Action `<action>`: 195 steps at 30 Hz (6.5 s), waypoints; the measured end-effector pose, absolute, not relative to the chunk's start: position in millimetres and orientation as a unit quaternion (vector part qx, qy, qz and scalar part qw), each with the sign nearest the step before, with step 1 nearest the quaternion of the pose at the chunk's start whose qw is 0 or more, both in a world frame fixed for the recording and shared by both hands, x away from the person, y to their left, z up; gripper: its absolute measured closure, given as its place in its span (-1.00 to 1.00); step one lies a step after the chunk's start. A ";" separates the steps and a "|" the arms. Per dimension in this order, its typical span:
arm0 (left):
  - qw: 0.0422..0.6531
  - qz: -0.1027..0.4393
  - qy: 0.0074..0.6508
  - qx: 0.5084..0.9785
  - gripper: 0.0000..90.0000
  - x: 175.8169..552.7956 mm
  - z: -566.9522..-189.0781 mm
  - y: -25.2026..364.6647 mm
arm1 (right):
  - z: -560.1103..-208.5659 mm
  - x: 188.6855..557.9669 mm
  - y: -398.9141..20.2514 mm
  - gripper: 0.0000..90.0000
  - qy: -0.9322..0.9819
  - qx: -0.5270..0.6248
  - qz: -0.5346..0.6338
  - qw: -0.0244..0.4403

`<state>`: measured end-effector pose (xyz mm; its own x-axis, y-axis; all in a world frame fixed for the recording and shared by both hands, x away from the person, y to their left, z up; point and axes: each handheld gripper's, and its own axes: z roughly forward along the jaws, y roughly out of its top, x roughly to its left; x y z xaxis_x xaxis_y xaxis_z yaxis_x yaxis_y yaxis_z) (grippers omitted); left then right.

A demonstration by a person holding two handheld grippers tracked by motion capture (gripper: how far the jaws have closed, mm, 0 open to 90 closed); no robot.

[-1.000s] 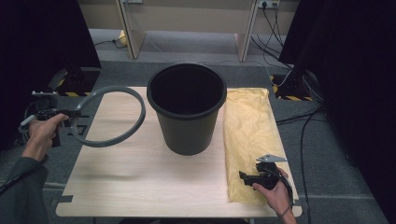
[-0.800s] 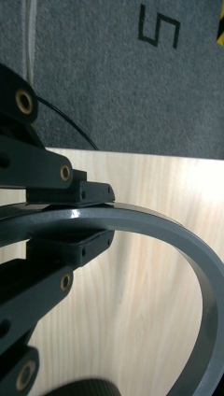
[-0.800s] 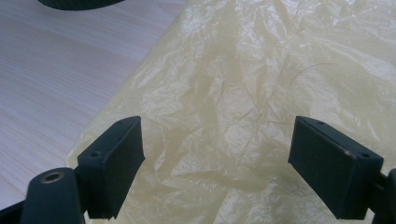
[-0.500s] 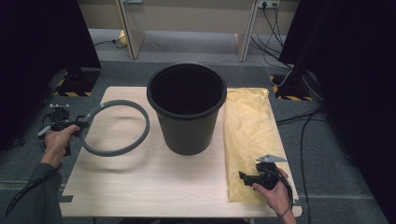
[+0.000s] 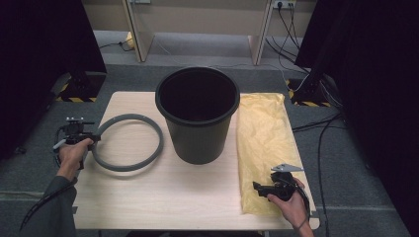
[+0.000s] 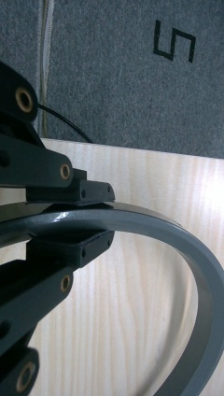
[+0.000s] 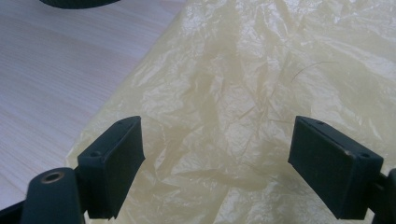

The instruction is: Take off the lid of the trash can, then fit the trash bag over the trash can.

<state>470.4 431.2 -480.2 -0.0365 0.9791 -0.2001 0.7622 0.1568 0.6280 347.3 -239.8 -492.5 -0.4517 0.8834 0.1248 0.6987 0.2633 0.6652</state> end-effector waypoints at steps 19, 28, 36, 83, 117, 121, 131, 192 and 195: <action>0.279 0.188 0.687 0.644 0.58 466.8 -503.3 429.7 | -493.2 347.2 -238.7 -0.60 0.784 0.505 0.335 0.135; 0.270 0.199 0.678 0.654 -0.11 470.1 -488.3 422.6 | -492.7 347.4 -239.3 -0.60 0.784 0.504 0.336 0.138; 0.310 0.180 0.643 0.676 -0.45 465.1 -458.7 392.3 | -492.2 347.1 -239.5 -0.60 0.782 0.507 0.335 0.137; 0.409 0.122 0.434 0.794 -0.59 332.2 -503.6 239.7 | -493.5 347.8 -241.6 -0.62 0.784 0.505 0.336 0.135; 0.373 0.162 0.389 0.827 -0.75 332.4 -523.9 224.9 | -497.2 351.2 -238.8 -0.63 0.790 0.505 0.321 0.136; 0.373 0.162 0.388 0.827 -0.75 332.1 -523.9 225.0 | -497.3 353.9 -235.3 -0.63 0.796 0.500 0.311 0.141; 0.373 0.162 0.387 0.828 -0.75 331.9 -524.0 225.1 | -503.6 363.7 -221.6 -0.74 0.821 0.480 0.264 0.161; 0.374 0.160 0.385 0.828 -0.76 332.5 -524.1 224.9 | -299.0 512.6 -239.7 1.00 0.720 0.502 0.445 0.178; 0.374 0.160 0.385 0.828 -0.77 332.6 -524.1 224.9 | -276.8 516.4 -234.6 1.00 0.717 0.497 0.452 0.186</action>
<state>332.6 224.9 -524.1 0.6524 0.7575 -0.0227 0.5182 -0.4240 0.7427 516.4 -234.6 -276.8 -0.4371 0.8806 0.1831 0.5442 0.0968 0.8334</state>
